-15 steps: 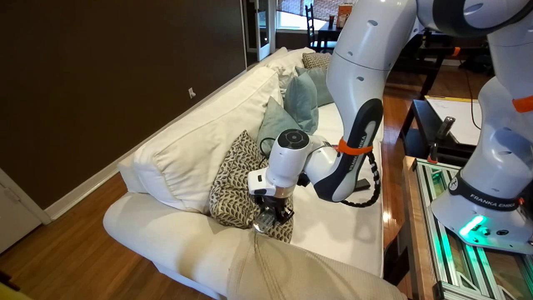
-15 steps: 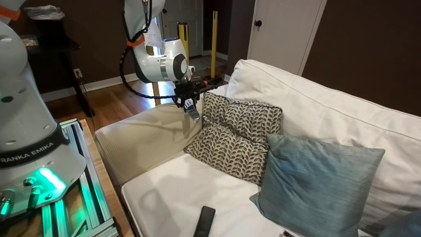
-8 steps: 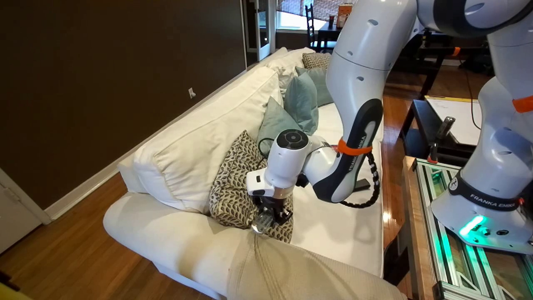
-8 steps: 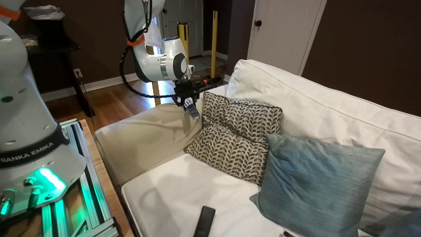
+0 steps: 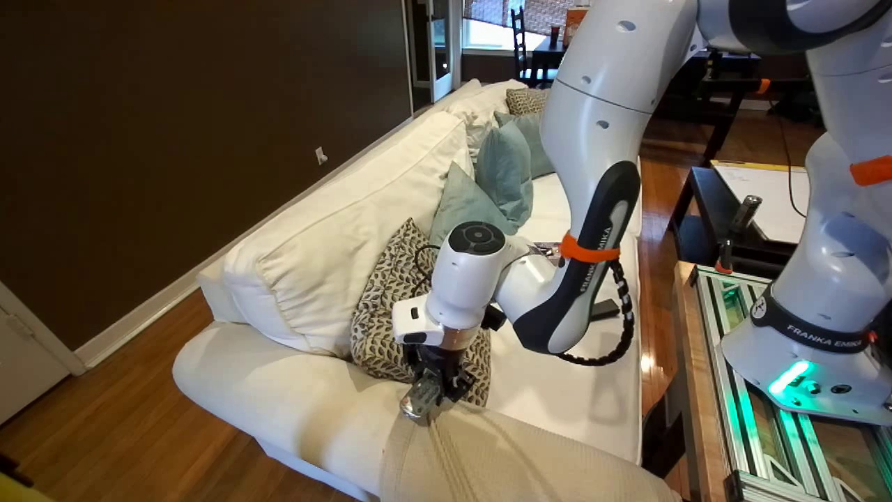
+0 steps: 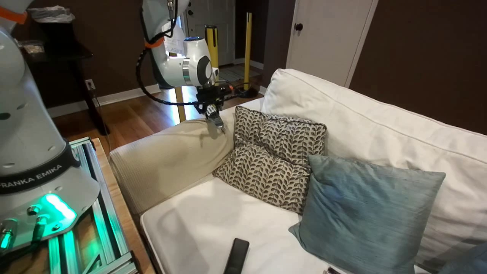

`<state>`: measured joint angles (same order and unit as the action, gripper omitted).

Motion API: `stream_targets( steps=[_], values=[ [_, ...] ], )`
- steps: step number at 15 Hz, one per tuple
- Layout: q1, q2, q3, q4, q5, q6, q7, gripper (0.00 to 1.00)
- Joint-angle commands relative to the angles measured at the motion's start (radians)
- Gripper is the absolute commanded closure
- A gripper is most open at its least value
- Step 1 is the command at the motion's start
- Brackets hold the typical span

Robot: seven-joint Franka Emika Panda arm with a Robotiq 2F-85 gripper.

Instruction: Put the grey remote control on the left armrest of the sofa.

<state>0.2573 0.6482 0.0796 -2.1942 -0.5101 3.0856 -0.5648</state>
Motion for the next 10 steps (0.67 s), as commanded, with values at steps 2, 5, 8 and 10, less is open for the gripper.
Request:
stream_targets(
  steps=[2,5,8,10],
  values=[
    [-0.077,0.024,0.108,0.03,0.019,-0.097,-0.017,0.71],
    [-0.095,0.035,0.146,0.048,0.024,-0.128,-0.029,0.71],
    [-0.079,0.047,0.156,0.081,0.021,-0.174,-0.031,0.71],
    [-0.06,0.052,0.151,0.099,0.017,-0.218,-0.025,0.71]
  ],
)
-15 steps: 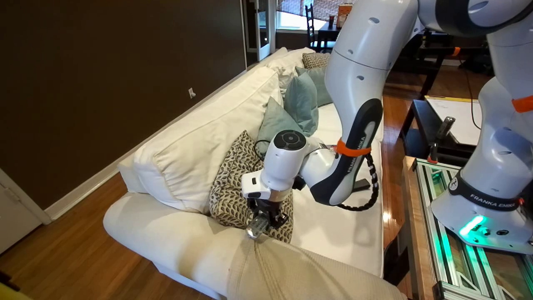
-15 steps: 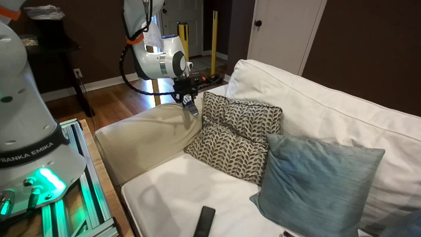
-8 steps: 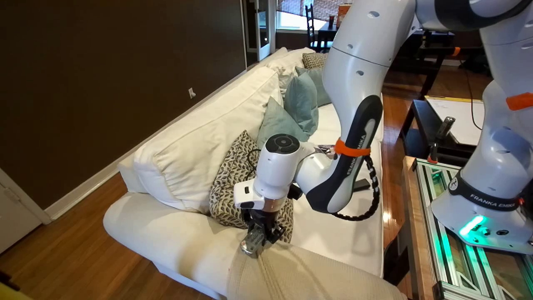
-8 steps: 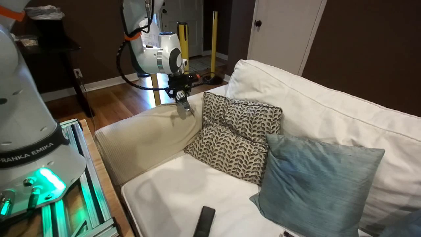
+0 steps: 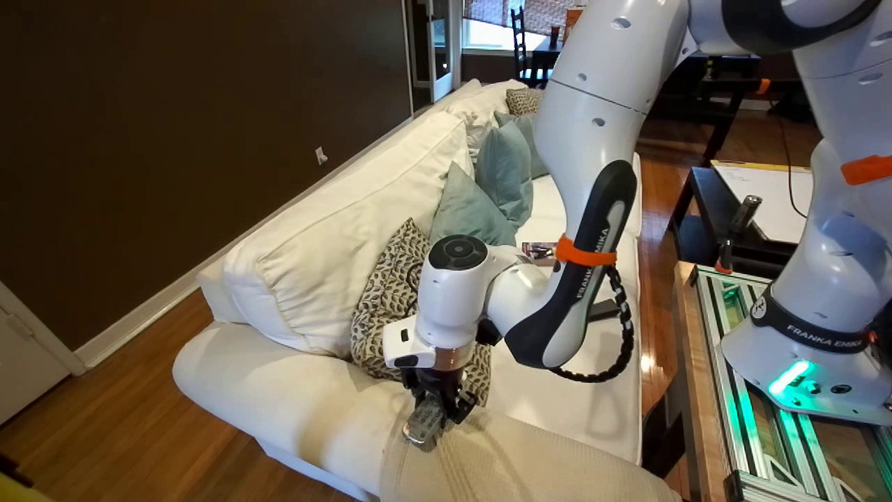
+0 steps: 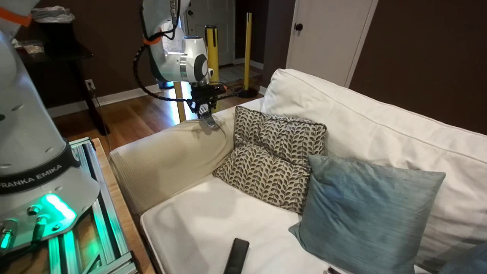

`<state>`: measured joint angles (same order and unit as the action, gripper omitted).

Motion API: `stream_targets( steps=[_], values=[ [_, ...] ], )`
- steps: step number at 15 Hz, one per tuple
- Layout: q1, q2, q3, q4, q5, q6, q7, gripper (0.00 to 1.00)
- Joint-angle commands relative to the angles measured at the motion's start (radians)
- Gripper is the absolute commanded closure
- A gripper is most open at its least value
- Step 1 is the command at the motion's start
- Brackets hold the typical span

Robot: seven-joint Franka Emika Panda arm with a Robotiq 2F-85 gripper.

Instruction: Put the grey remote control on the left armrest of the sofa.

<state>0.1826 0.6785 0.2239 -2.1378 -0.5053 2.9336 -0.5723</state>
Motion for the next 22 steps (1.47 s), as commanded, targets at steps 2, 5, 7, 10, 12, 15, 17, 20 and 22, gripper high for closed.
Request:
stream_targets(
  steps=[2,5,7,10,12,15,17,20,22],
  values=[
    [0.032,0.03,0.001,0.062,0.01,-0.103,-0.011,0.71],
    [0.055,0.046,-0.004,0.09,0.007,-0.139,-0.003,0.71],
    [0.066,0.059,-0.003,0.107,0.007,-0.141,0.002,0.71],
    [0.082,0.073,-0.012,0.127,0.003,-0.14,0.008,0.71],
    [0.092,0.082,-0.015,0.142,0.0,-0.149,0.008,0.71],
    [0.099,0.1,-0.01,0.167,0.001,-0.161,-0.001,0.71],
    [0.105,0.111,-0.008,0.182,0.002,-0.178,-0.003,0.71],
    [0.114,0.124,-0.008,0.203,0.0,-0.205,-0.004,0.71],
    [0.107,0.128,0.0,0.21,0.005,-0.22,-0.014,0.21]
  ],
)
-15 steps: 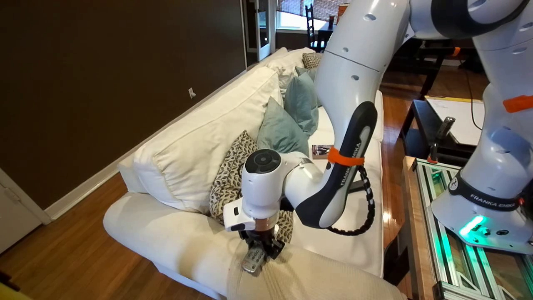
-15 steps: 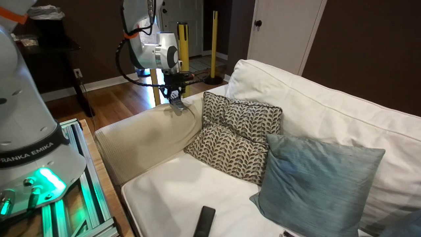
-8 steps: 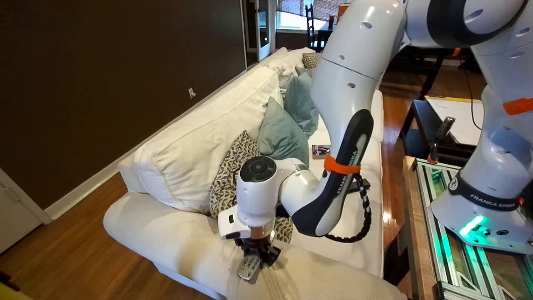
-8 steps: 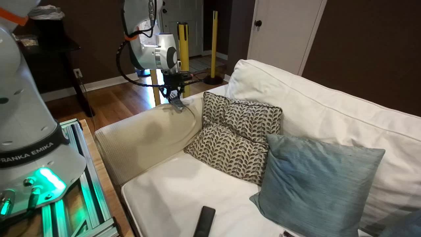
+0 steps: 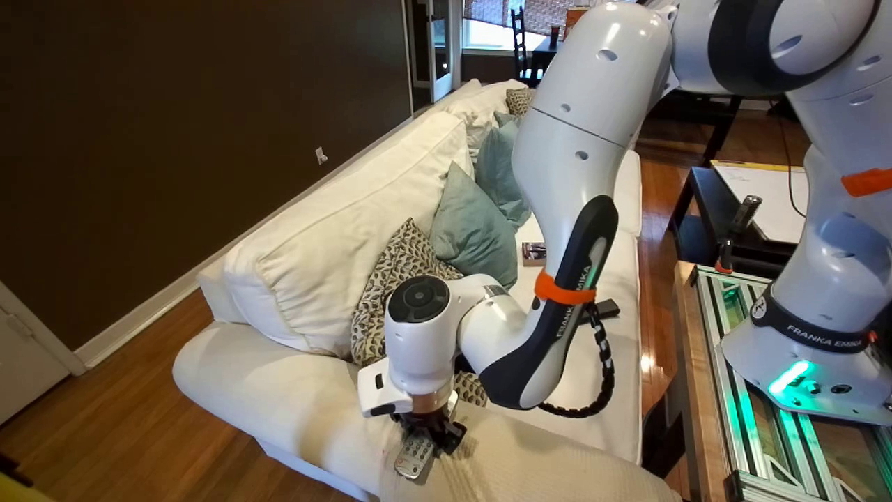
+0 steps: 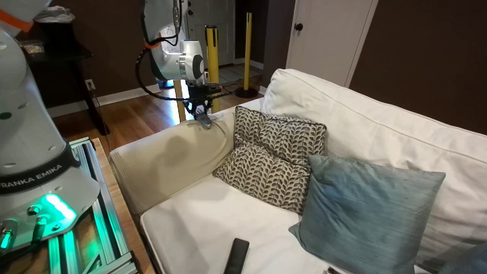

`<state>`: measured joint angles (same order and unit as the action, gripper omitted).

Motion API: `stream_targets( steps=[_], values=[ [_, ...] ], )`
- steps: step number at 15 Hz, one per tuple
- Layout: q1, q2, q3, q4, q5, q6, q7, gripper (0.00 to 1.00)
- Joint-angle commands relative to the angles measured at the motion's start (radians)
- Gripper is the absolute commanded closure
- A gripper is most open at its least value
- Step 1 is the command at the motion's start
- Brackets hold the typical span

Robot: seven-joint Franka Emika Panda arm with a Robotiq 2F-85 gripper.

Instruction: Put the grey remote control on the left armrest of the sofa.

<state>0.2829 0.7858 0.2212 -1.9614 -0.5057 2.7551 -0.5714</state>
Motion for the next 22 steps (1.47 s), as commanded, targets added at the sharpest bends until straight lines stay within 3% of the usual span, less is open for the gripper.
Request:
stream_targets(
  steps=[1,4,11,17,22],
  values=[
    [0.01,0.02,0.0,0.037,0.003,-0.048,-0.013,0.2],
    [0.011,0.009,-0.007,0.034,-0.004,-0.046,-0.009,0.0],
    [-0.047,-0.064,0.016,-0.022,0.029,-0.047,-0.018,0.0],
    [-0.158,-0.206,0.08,-0.125,0.21,-0.054,0.04,0.0],
    [-0.182,-0.316,0.058,-0.195,0.301,-0.063,0.135,0.0]
  ],
)
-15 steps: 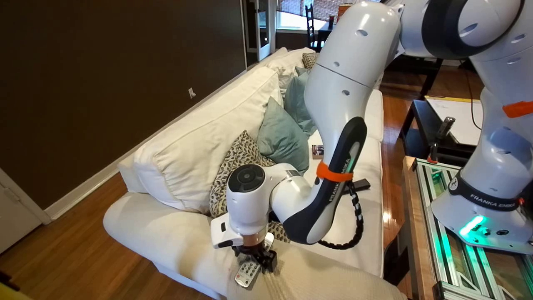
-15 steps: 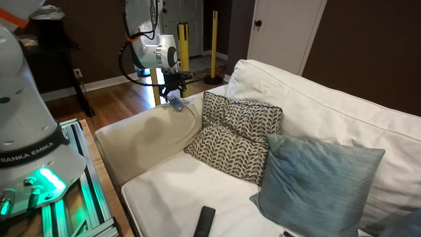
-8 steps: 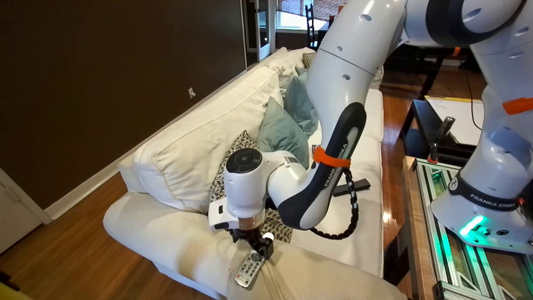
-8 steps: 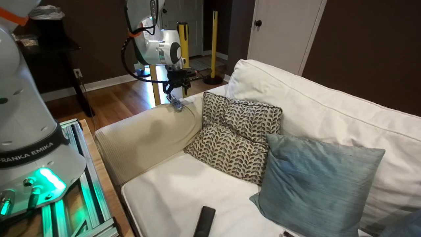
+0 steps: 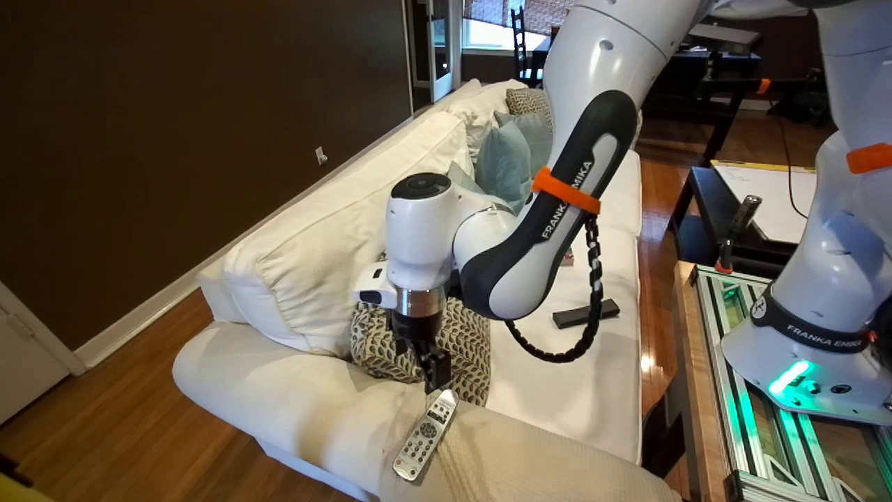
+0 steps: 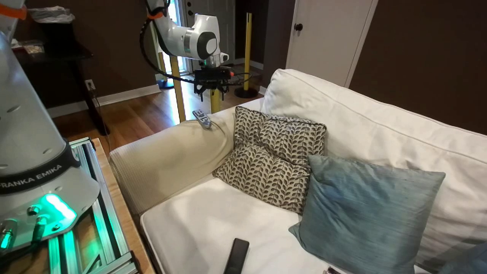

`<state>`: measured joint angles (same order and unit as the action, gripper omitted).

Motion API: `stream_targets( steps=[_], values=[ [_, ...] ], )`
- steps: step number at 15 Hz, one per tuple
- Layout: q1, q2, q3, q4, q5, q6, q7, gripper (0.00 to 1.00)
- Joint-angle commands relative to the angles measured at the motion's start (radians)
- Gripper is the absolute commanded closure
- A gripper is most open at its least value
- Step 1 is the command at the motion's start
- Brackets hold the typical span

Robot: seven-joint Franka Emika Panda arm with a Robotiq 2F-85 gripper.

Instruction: Put the grey remote control on the left armrest of the sofa.

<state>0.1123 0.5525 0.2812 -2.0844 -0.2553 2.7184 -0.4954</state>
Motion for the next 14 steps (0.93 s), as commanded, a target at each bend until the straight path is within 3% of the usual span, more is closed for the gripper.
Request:
stream_targets(
  steps=[1,14],
  values=[
    [-0.013,-0.1,-0.007,-0.085,0.058,-0.027,0.072,0.0],
    [-0.011,-0.084,-0.012,-0.06,0.053,-0.007,0.056,0.0]
  ],
)
